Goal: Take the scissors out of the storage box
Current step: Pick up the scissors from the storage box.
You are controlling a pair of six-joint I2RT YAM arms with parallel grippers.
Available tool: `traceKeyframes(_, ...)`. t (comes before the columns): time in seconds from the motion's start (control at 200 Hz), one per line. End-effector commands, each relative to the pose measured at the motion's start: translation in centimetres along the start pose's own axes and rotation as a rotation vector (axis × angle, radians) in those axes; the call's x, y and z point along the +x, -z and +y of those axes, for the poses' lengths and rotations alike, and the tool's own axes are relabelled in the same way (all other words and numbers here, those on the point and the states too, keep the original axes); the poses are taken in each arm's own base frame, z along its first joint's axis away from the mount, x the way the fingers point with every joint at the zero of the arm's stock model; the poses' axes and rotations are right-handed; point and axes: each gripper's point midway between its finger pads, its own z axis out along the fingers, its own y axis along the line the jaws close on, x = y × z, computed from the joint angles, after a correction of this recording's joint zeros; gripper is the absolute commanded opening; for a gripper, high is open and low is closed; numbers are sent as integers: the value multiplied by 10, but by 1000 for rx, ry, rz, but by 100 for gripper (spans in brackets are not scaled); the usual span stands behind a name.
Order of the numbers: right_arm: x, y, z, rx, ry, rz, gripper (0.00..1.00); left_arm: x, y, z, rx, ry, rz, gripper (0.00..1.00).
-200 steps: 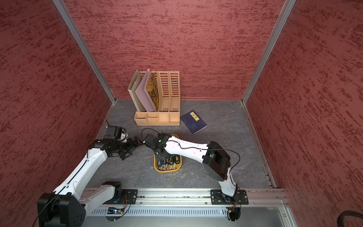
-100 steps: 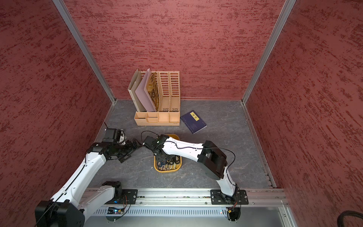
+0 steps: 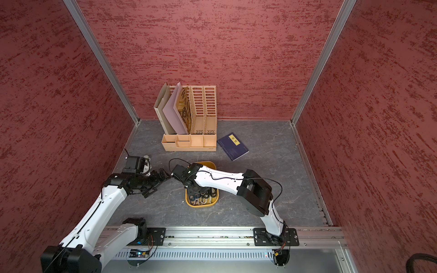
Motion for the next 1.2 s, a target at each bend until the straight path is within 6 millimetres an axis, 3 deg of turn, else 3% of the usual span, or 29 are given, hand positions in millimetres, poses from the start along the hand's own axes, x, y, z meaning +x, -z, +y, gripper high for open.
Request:
traceKeyframes(0.0,3,-5,7,-11,-7,7,27,4,1,5,-16,-1,-1,100)
traceKeyframes(0.175,4,-7,10,-17,-13,9,26,5,3,5,-12,-4,-6,100)
traceKeyframes(0.366,5,-5,11,-15,-29,-3,19,5,3,6,-15,-7,-8,100)
traceKeyframes(0.616,11,-11,10,-10,-43,14,24,4,2,6,-17,-11,-9,100)
traceKeyframes(0.771,11,-9,8,-4,-45,4,19,4,2,6,-17,-12,-10,100)
traceKeyframes(0.937,7,8,8,-21,-55,-30,11,3,2,6,-18,-14,-13,100)
traceKeyframes(1.197,2,62,-16,-29,-62,-129,7,-6,1,0,-16,-21,-17,100)
